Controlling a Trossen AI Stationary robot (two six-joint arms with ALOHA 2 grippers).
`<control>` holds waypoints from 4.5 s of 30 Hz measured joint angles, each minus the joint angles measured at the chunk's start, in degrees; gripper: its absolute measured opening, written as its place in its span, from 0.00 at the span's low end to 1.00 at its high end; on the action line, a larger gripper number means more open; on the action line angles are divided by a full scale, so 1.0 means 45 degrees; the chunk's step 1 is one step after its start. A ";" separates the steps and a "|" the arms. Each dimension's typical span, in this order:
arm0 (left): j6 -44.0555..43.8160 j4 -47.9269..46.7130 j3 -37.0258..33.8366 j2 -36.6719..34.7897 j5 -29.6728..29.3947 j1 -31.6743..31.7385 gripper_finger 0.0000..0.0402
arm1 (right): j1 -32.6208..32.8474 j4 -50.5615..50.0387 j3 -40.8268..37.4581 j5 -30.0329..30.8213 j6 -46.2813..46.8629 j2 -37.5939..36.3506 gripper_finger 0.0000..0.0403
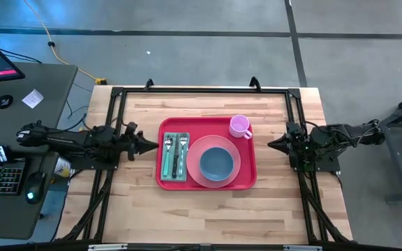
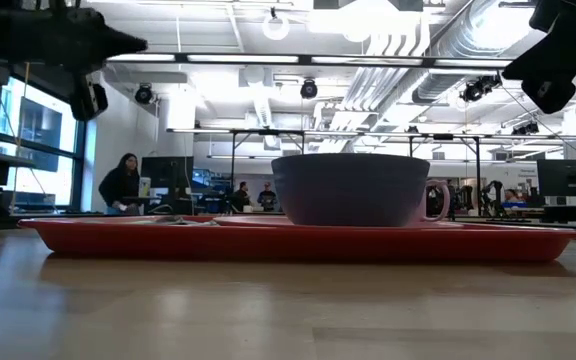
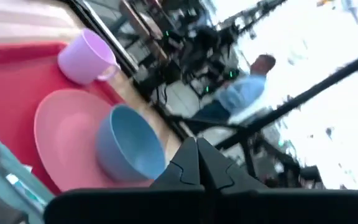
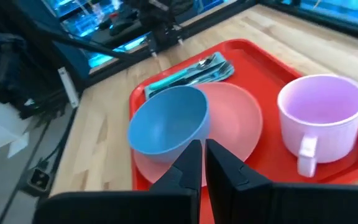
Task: Set up tray
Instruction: Return to Home Position
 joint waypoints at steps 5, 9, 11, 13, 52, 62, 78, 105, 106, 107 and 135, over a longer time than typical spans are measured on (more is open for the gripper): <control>0.2041 -0.1717 -0.0093 0.0086 0.0706 0.0000 0.04 | 0.0000 0.0336 -0.0162 -0.0859 0.0273 -0.0143 0.00; 0.3320 -0.1365 -0.0083 0.0287 0.1651 -0.0005 0.13 | 0.0002 0.1796 -0.0987 -0.1118 0.0581 -0.0625 0.00; 0.3964 -0.1008 -0.0047 0.0292 0.1822 -0.0005 0.15 | 0.0000 0.2795 -0.1667 -0.0888 0.0709 -0.0944 0.00; 0.4606 -0.0674 -0.0033 0.0288 0.1622 -0.0005 0.14 | 0.0000 0.4110 -0.2451 -0.0534 0.0841 -0.1268 0.00; 0.6720 -0.0215 -0.2282 0.0287 -0.1096 0.0019 0.17 | -0.0811 0.8407 -0.5319 0.0252 -0.5078 -0.1948 0.00; 0.6611 -0.0978 -0.2297 0.0282 -0.1101 0.0019 0.18 | -0.0811 0.8412 -0.5319 0.0252 -0.5078 -0.1948 0.00; 0.6597 -0.1051 -0.2311 0.0282 -0.1083 0.0019 0.18 | -0.0810 0.8414 -0.5321 0.0252 -0.5078 -0.1948 0.00; 0.6587 -0.1046 -0.2311 0.0282 -0.1078 0.0019 0.18 | -0.0811 0.8417 -0.5323 0.0251 -0.5073 -0.1948 0.00; 0.6587 -0.1044 -0.2311 0.0282 -0.1074 0.0019 0.18 | -0.0808 0.8417 -0.5323 0.0252 -0.5078 -0.1948 0.00; 0.6587 -0.1044 -0.2311 0.0282 -0.1078 0.0019 0.18 | -0.0811 0.8417 -0.5323 0.0252 -0.5075 -0.1948 0.00; 0.6587 -0.1044 -0.2311 0.0282 -0.1073 0.0019 0.18 | -0.0811 0.8417 -0.5323 0.0252 -0.5078 -0.1948 0.00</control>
